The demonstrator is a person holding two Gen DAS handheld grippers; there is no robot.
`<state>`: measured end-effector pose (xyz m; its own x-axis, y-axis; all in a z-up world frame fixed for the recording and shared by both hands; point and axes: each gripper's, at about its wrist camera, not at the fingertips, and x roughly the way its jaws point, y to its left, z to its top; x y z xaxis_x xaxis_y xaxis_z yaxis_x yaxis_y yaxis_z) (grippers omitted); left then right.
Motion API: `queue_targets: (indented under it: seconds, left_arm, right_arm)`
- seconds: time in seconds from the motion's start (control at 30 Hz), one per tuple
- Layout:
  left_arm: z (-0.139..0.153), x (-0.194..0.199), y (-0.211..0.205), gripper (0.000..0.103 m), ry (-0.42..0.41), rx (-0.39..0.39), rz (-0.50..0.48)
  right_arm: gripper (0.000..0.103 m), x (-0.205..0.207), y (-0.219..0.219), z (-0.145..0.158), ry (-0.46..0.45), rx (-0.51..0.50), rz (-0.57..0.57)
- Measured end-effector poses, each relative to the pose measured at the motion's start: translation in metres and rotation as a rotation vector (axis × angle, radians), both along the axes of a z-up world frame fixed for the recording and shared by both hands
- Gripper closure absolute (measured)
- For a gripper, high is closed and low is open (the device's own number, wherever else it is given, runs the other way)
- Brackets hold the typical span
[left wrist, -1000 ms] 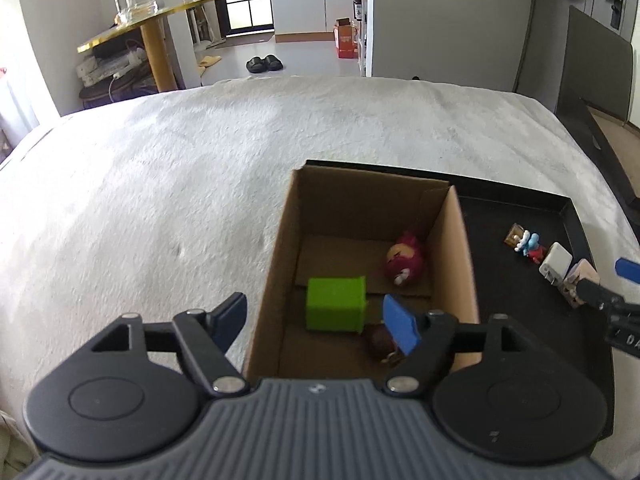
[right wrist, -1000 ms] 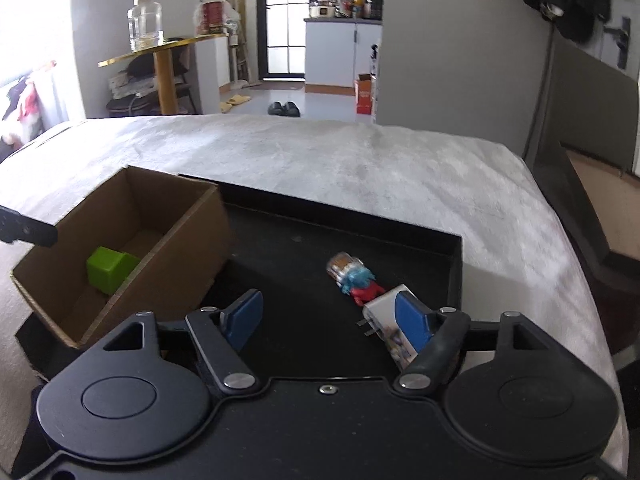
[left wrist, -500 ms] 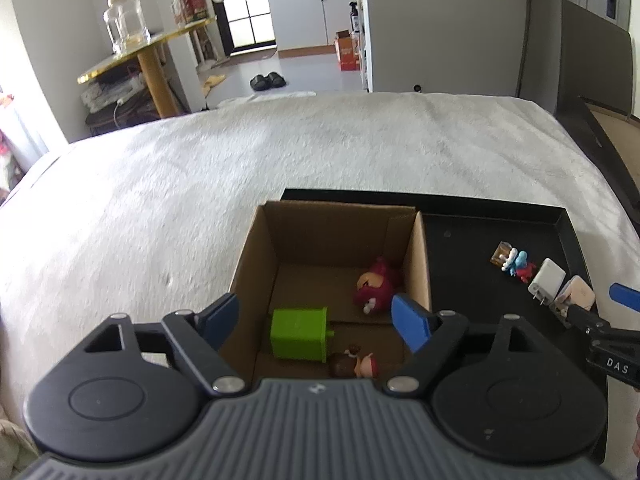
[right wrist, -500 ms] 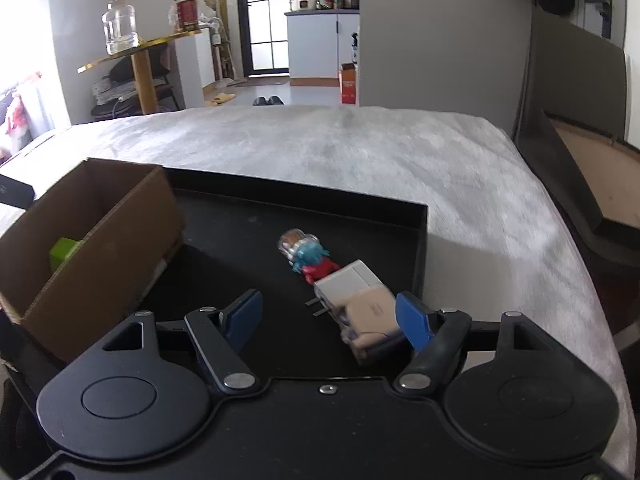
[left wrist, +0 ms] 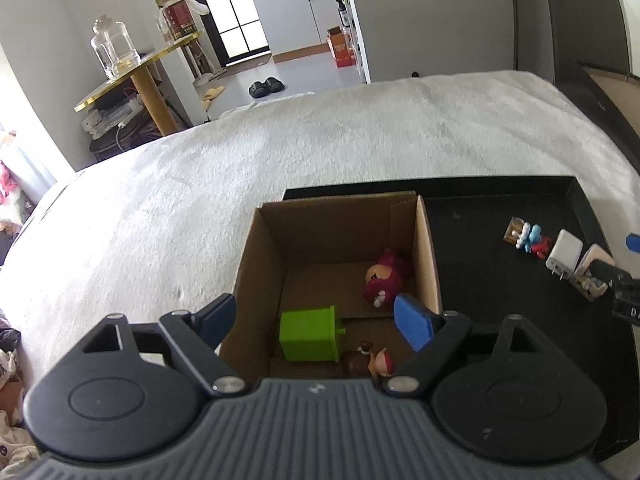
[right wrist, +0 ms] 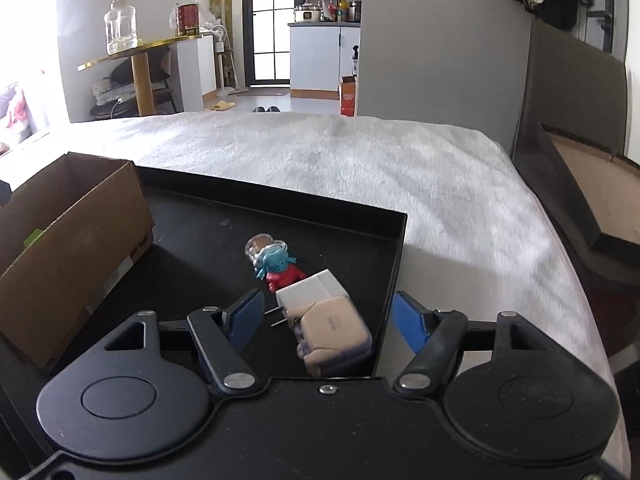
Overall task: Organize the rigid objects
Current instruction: 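Close the right gripper on the beige-and-grey block and lift it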
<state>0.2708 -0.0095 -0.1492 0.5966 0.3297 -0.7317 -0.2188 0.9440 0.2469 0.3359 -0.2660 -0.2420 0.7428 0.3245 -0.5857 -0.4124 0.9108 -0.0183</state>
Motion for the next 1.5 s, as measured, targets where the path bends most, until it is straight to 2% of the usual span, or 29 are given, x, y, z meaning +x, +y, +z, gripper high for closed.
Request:
queue_targets:
  seconds: [0.1, 0.23, 0.33, 0.43, 0.63, 0.7, 0.77, 0.87, 1.07, 1.2, 1.23, 1.27, 1.4, 1.5]
  left_arm:
    - [-0.003, 0.002, -0.005, 0.018, 0.015, 0.014, -0.01]
    - [-0.003, 0.005, -0.017, 0.017, 0.024, 0.058, -0.047]
    - [-0.003, 0.004, -0.019, 0.017, 0.021, 0.061, -0.054]
    - [-0.003, 0.002, -0.018, 0.017, 0.027, 0.054, -0.045]
    - [-0.001, -0.002, -0.016, 0.017, 0.019, 0.049, -0.035]
    - [-0.001, -0.003, -0.018, 0.017, 0.015, 0.053, -0.039]
    - [-0.001, -0.003, -0.02, 0.017, 0.016, 0.056, -0.045]
    - [0.001, -0.004, -0.023, 0.017, 0.009, 0.05, -0.055]
    - [0.001, -0.003, -0.027, 0.017, 0.004, 0.033, -0.064]
    - [0.001, -0.007, -0.031, 0.017, -0.011, 0.045, -0.086]
    - [0.0, -0.007, -0.031, 0.017, -0.011, 0.046, -0.086]
    - [-0.001, -0.008, -0.03, 0.017, -0.009, 0.047, -0.084]
    - [-0.005, -0.012, -0.028, 0.017, -0.01, 0.034, -0.096]
    - [-0.008, -0.015, -0.024, 0.017, -0.012, 0.029, -0.098]
  right_arm:
    - [0.037, 0.004, 0.001, -0.006, 0.014, 0.004, 0.02]
    - [0.049, 0.008, 0.005, -0.013, 0.038, -0.016, 0.028]
    - [0.063, 0.004, 0.01, -0.012, 0.025, -0.057, 0.042]
    - [0.068, 0.001, 0.007, -0.009, 0.064, -0.017, 0.06]
    - [0.068, -0.011, 0.009, -0.005, 0.103, -0.03, 0.094]
    - [0.066, -0.012, 0.009, -0.004, 0.11, -0.018, 0.091]
    - [0.058, -0.013, 0.011, -0.005, 0.098, -0.034, 0.086]
    - [0.052, -0.013, 0.012, -0.006, 0.109, -0.031, 0.091]
    - [0.05, -0.008, 0.019, -0.014, 0.129, -0.033, 0.097]
    - [0.049, -0.007, 0.026, -0.02, 0.123, -0.067, 0.098]
    - [0.052, -0.007, 0.026, -0.022, 0.126, -0.076, 0.099]
    - [0.059, -0.007, 0.027, -0.024, 0.124, -0.086, 0.099]
    - [0.06, -0.008, 0.022, -0.024, 0.119, -0.064, 0.102]
    - [0.06, -0.006, 0.024, -0.022, 0.108, -0.087, 0.082]
